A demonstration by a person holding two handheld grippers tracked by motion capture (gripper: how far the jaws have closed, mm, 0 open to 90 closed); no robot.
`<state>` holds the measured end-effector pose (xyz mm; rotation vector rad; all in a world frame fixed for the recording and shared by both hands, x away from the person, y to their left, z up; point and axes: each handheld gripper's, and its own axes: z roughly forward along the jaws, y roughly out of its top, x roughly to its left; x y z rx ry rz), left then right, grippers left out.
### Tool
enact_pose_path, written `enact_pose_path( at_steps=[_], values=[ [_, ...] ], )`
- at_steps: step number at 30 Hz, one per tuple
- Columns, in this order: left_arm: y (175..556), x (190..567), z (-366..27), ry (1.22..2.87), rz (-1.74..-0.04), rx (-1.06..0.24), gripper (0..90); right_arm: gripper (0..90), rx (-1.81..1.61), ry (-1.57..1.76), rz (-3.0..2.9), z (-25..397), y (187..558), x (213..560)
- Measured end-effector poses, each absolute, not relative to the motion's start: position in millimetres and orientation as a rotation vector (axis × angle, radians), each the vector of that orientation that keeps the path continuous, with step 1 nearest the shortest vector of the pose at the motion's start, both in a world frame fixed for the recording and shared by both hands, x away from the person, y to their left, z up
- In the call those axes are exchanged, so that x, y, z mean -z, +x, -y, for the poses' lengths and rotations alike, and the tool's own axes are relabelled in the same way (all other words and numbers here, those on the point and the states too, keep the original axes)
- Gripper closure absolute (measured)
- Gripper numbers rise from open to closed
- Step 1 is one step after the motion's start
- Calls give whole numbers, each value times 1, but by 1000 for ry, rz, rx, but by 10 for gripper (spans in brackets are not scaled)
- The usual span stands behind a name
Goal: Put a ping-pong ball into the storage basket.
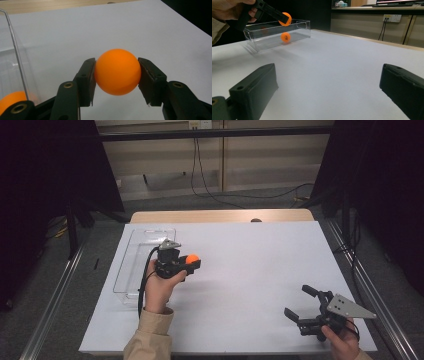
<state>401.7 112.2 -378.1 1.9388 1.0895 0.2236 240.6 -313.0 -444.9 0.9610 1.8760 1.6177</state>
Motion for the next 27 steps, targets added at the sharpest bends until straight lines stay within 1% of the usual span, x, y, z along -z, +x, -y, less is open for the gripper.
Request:
enact_pose_path(
  at_steps=[27],
  values=[
    [402,376,-123,1938,-1107,-251,508,11,-1617,958,-1878,313,240,445]
  ],
)
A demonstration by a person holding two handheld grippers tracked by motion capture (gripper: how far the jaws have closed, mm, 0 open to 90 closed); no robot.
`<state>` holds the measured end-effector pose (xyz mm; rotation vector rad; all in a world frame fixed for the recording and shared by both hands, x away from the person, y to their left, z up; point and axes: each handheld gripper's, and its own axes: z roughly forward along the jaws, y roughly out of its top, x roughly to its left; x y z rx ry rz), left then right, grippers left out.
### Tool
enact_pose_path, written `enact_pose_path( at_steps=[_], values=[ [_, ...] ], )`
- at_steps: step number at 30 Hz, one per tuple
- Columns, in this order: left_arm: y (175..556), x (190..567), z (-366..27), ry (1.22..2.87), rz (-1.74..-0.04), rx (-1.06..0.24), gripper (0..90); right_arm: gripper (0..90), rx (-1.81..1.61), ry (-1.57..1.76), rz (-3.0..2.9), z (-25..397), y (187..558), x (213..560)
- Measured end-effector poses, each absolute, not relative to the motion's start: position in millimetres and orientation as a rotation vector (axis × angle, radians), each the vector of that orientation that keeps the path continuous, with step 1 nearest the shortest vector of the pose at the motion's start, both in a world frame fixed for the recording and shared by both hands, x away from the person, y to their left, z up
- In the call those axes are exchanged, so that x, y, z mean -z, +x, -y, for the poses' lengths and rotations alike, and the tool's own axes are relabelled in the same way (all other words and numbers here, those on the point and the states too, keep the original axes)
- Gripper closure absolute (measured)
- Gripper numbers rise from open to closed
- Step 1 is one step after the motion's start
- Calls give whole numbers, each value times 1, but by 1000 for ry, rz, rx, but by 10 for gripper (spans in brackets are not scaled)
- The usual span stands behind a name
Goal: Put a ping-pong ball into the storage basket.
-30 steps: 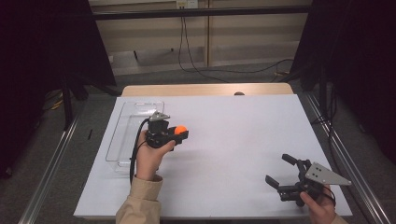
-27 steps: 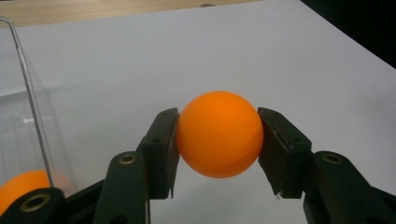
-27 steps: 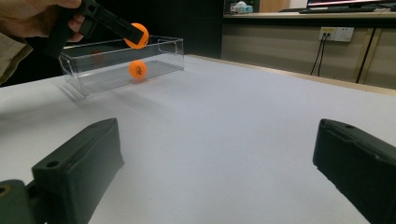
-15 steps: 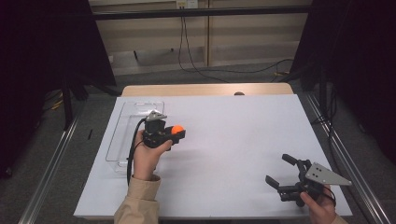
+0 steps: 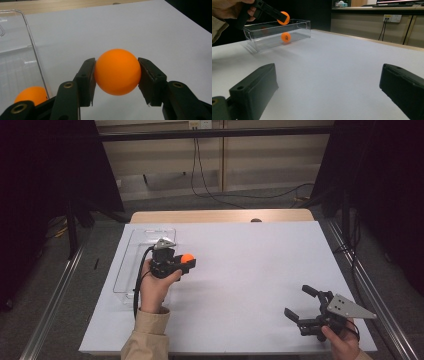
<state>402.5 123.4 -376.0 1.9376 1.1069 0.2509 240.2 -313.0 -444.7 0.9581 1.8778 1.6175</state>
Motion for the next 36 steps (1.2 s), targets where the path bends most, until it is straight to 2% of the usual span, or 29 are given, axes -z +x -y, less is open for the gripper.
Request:
enact_pose_path(
  at_steps=[36],
  values=[
    [403,373,-140,1932,-1144,-299,508,11,-1619,961,-1878,312,240,445]
  ],
)
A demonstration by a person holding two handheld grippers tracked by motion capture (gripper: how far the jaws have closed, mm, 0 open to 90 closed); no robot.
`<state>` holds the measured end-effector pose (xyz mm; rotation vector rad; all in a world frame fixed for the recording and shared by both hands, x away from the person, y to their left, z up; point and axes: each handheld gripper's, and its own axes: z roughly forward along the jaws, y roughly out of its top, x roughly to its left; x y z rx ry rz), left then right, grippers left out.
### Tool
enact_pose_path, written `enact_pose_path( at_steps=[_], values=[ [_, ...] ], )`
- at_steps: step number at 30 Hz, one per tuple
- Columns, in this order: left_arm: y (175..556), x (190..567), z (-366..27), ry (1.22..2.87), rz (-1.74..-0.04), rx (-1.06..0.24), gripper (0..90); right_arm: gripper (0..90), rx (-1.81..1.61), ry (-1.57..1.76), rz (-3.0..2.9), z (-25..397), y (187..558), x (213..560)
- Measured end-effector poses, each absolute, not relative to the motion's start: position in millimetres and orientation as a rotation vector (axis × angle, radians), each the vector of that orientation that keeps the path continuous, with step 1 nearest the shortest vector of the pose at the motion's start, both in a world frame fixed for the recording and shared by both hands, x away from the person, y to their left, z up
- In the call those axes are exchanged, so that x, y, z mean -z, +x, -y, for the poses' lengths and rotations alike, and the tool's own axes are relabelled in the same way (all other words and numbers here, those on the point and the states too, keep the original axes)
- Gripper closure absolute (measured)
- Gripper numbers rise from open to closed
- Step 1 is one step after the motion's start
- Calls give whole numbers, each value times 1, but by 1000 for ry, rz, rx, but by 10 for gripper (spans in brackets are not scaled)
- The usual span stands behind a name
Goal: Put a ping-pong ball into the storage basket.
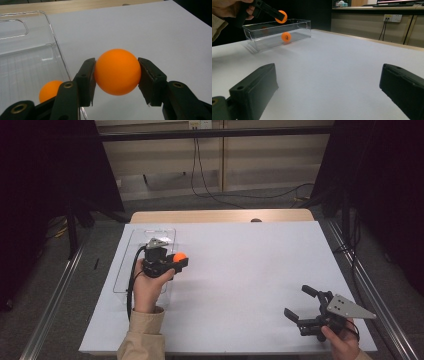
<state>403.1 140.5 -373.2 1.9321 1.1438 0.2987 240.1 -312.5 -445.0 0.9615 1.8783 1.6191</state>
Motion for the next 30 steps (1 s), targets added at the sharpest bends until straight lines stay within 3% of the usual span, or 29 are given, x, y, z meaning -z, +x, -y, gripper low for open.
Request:
enact_pose_path(
  at_steps=[30],
  values=[
    [403,373,-156,1930,-1182,-360,508,10,-1618,959,-1877,313,240,445]
  ],
)
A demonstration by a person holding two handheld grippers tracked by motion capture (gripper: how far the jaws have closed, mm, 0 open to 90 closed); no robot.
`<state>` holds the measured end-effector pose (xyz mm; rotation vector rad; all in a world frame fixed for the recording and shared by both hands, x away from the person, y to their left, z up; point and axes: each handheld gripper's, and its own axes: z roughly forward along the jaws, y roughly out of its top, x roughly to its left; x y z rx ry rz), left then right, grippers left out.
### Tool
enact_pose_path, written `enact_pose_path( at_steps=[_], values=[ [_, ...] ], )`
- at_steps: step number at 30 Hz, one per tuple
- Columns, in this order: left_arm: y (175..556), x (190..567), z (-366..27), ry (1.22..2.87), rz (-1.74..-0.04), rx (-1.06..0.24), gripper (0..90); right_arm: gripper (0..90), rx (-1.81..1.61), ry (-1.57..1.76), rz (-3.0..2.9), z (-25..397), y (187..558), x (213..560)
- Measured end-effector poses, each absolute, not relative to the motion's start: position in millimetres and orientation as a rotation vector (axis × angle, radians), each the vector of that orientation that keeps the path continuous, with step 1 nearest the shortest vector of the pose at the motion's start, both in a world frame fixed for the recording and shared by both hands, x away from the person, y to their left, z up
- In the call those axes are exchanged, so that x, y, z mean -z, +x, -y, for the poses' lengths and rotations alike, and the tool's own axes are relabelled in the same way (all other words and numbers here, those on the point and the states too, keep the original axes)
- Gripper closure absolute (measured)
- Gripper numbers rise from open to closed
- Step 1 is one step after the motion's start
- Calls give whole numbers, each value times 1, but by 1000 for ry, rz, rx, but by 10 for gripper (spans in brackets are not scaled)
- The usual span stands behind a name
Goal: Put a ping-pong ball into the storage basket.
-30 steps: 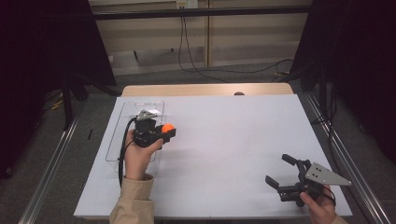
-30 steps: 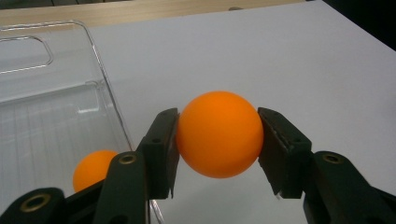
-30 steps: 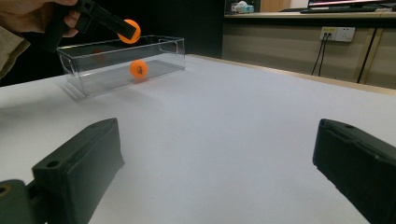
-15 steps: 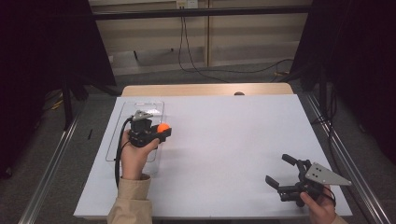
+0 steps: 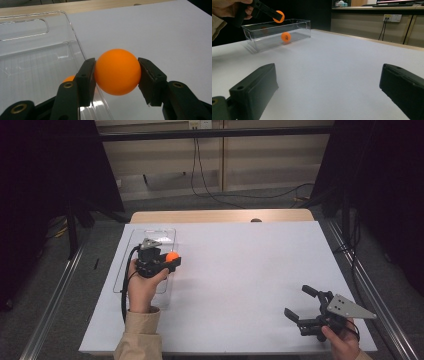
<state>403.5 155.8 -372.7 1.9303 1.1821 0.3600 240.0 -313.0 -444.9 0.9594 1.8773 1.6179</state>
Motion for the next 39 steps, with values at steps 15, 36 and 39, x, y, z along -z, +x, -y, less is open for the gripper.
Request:
enact_pose_path(
  at_steps=[15,36,39],
  values=[
    [404,373,-163,1914,-1208,-384,508,11,-1617,959,-1877,313,240,445],
    [404,376,-183,1898,-1264,-456,503,11,-1619,960,-1876,313,240,445],
    [403,376,-185,1892,-1271,-467,501,11,-1619,963,-1877,313,240,445]
  ],
)
